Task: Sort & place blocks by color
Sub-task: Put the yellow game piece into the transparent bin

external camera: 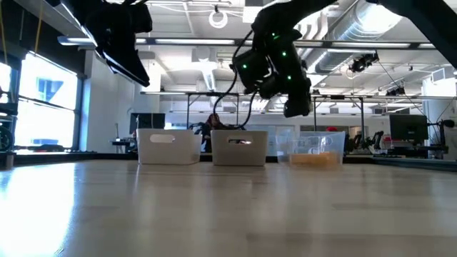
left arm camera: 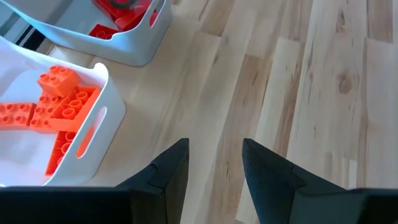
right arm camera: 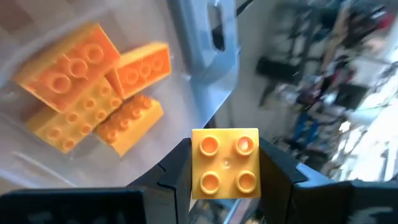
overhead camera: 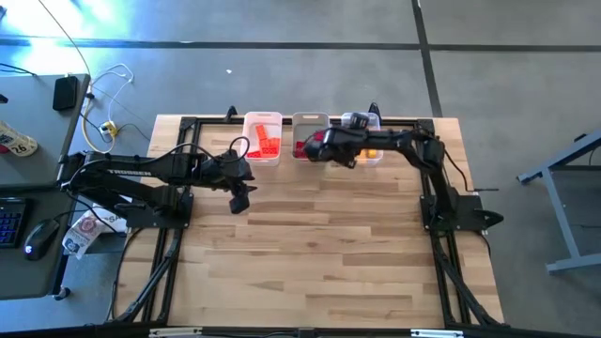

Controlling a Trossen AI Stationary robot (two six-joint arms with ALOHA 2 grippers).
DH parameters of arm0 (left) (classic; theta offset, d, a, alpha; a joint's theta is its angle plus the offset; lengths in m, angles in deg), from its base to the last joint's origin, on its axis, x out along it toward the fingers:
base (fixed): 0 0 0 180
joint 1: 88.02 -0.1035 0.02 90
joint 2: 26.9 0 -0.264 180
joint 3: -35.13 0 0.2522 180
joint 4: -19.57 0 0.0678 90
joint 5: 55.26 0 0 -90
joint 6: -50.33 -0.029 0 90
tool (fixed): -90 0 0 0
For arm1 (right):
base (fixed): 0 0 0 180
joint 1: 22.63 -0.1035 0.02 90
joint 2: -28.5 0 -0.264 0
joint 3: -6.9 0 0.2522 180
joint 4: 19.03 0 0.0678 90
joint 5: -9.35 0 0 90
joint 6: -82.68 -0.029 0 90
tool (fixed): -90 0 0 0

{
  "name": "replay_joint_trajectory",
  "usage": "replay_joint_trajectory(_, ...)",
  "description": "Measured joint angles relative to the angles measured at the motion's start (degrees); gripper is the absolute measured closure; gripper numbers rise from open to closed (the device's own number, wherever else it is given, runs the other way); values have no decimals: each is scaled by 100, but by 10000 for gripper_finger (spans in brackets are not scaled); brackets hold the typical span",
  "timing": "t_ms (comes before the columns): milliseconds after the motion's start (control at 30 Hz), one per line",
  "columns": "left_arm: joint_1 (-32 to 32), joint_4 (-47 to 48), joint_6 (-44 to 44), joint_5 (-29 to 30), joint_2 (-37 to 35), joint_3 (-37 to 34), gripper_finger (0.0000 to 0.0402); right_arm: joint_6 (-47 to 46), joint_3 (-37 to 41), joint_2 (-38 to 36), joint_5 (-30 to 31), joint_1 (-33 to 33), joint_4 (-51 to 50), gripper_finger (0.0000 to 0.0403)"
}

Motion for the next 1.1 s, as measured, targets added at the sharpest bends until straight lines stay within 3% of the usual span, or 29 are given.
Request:
replay_joint_trajectory(367, -2, -2, -470, -5, 0, 0, 266, 1347, -2, 0, -1716, 1222, 550, 288)
replay_joint_trajectory(733, -4, -2, -588, -2, 0, 0, 266, 2250, -3, 0, -2838, 1656, 1295, 287)
replay_joint_trajectory(933, -4, -2, -588, -2, 0, 0, 266, 2299, -4, 0, -2794, 1657, 1331, 187)
replay_joint_trajectory(1100, -4, -2, -588, -2, 0, 0, 266, 2205, -4, 0, -2823, 1652, 1193, 158)
